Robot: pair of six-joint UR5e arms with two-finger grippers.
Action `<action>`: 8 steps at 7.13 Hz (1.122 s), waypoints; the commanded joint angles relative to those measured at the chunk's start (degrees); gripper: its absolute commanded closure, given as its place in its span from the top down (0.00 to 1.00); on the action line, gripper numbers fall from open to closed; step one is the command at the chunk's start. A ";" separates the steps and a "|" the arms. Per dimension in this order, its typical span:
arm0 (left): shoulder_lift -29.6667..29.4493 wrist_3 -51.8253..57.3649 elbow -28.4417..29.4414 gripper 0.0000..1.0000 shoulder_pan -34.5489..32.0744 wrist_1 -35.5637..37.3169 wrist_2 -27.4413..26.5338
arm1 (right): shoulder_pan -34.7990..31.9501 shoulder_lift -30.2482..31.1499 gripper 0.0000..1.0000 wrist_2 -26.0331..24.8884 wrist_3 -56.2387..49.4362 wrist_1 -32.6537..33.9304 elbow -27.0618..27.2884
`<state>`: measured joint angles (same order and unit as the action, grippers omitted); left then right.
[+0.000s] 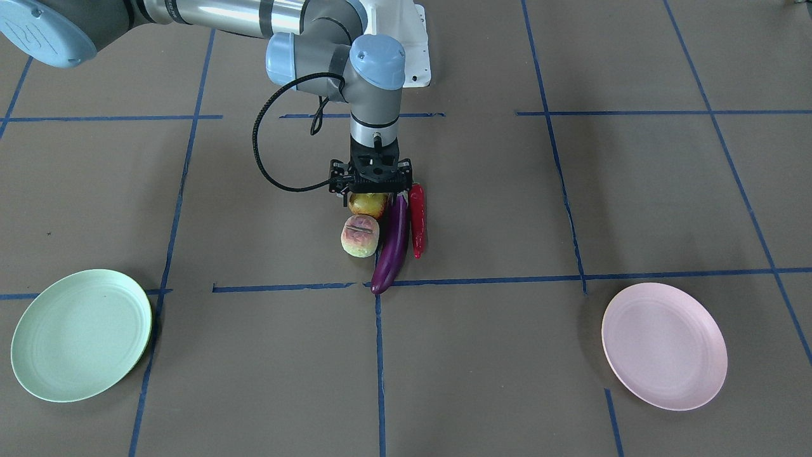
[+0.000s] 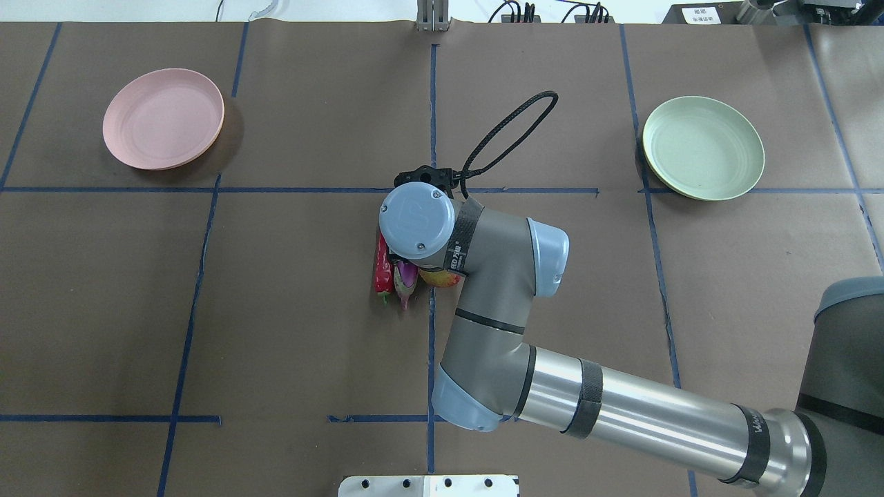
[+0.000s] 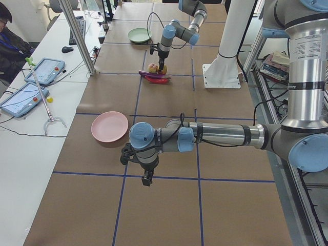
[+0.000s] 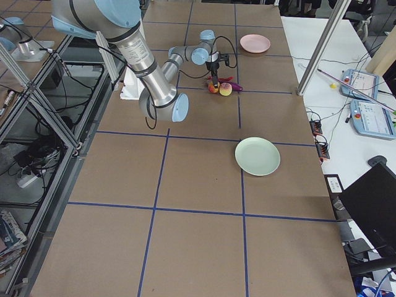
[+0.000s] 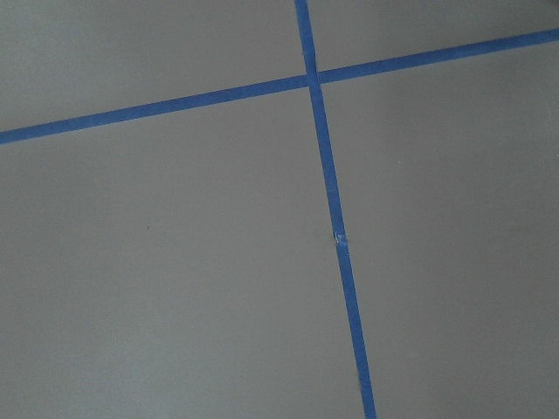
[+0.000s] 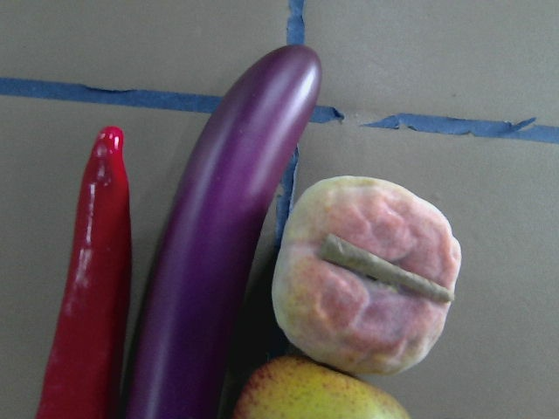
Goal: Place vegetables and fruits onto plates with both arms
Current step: 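Lower the right gripper and grasp the pear, then lift it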
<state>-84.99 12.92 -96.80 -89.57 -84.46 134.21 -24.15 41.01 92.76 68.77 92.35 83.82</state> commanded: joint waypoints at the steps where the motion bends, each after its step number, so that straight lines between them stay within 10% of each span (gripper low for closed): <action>1: 0.00 0.00 0.03 1.00 0.10 0.00 0.00 | 0.16 -0.31 0.52 0.48 -0.21 0.72 -0.24; 2: 0.00 0.00 0.03 1.00 0.10 0.00 0.00 | 0.16 -0.49 0.11 0.58 -0.13 1.42 0.46; 5: 0.00 0.09 -0.06 1.00 0.10 0.00 0.09 | -5.53 -0.14 0.04 7.31 -0.47 12.65 14.22; 8: 0.00 0.00 0.03 1.00 0.45 0.00 0.09 | -20.61 7.64 0.04 15.84 -22.70 9.19 14.36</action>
<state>-84.99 12.95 -96.80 -89.17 -84.46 134.30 -37.93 44.54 105.19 56.45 103.76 98.16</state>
